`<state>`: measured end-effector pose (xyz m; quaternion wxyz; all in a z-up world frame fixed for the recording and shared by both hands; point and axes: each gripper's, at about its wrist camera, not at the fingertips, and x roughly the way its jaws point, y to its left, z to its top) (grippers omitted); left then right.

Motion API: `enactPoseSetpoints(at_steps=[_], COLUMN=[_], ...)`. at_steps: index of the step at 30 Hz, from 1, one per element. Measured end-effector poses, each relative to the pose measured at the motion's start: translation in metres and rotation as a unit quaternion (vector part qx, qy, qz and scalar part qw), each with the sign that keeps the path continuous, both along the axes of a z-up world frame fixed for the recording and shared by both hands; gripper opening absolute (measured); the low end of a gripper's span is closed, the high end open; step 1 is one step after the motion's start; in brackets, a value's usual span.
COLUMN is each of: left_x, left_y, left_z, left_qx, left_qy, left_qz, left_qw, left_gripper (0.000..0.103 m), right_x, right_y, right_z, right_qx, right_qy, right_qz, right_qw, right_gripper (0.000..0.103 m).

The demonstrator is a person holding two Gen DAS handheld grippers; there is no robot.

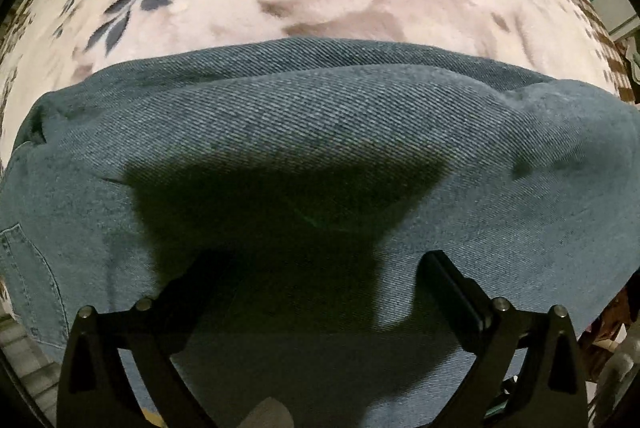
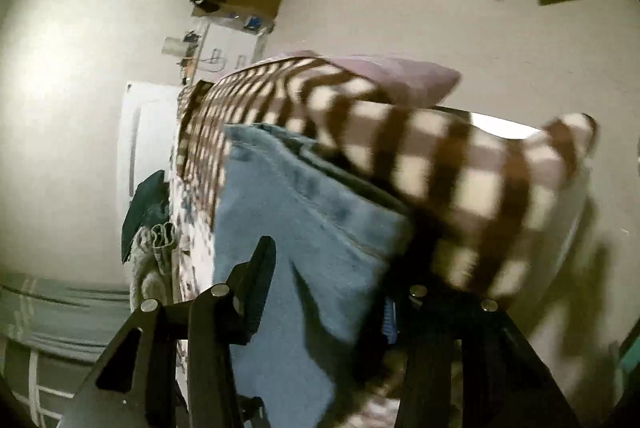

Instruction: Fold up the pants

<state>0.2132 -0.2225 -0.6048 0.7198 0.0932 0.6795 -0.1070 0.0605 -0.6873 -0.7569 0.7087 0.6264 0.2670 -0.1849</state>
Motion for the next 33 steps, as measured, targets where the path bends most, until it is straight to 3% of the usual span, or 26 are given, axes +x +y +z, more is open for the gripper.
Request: enactPoseSetpoints(at_steps=[5, 12, 14, 16, 20, 25, 30, 33], left_x=[-0.009, -0.007, -0.009, -0.008, -0.008, -0.006, -0.009, -0.018], left_y=[-0.021, -0.023, -0.022, -0.022, -0.009, 0.028, 0.099, 0.156], left_z=[0.008, 0.007, 0.008, 0.012, 0.035, 0.087, 0.133, 0.147], left_qx=[0.002, -0.004, -0.007, -0.012, -0.052, -0.078, -0.090, -0.085], left_qy=[-0.001, -0.018, -0.021, -0.013, -0.009, -0.040, -0.068, -0.082], left_qz=[0.004, 0.011, 0.010, 0.010, 0.034, 0.060, 0.096, 0.121], left_qw=[1.0000, 0.9998, 0.9997, 0.9998, 0.9980, 0.9944, 0.9890, 0.9856], left_gripper=[0.103, 0.103, 0.103, 0.103, 0.103, 0.103, 0.103, 0.103], right_x=[0.006, 0.054, 0.056, 0.054, 0.056, 0.077, 0.122, 0.150], right_y=[-0.004, -0.016, -0.017, -0.016, -0.002, 0.042, 0.134, 0.206], right_z=[-0.014, -0.012, -0.009, -0.002, 0.037, 0.113, 0.181, 0.197], right_qx=[0.014, -0.043, -0.043, -0.043, -0.071, -0.119, -0.176, -0.206], right_qy=[-0.037, -0.035, -0.033, -0.022, -0.016, -0.015, 0.000, 0.007], right_qz=[-0.006, 0.040, 0.038, 0.030, 0.034, 0.067, 0.135, 0.186], right_qw=[0.999, 0.998, 0.998, 0.998, 0.997, 0.991, 0.975, 0.961], right_gripper=[0.050, 0.049, 0.025, 0.024, 0.022, 0.020, 0.019, 0.018])
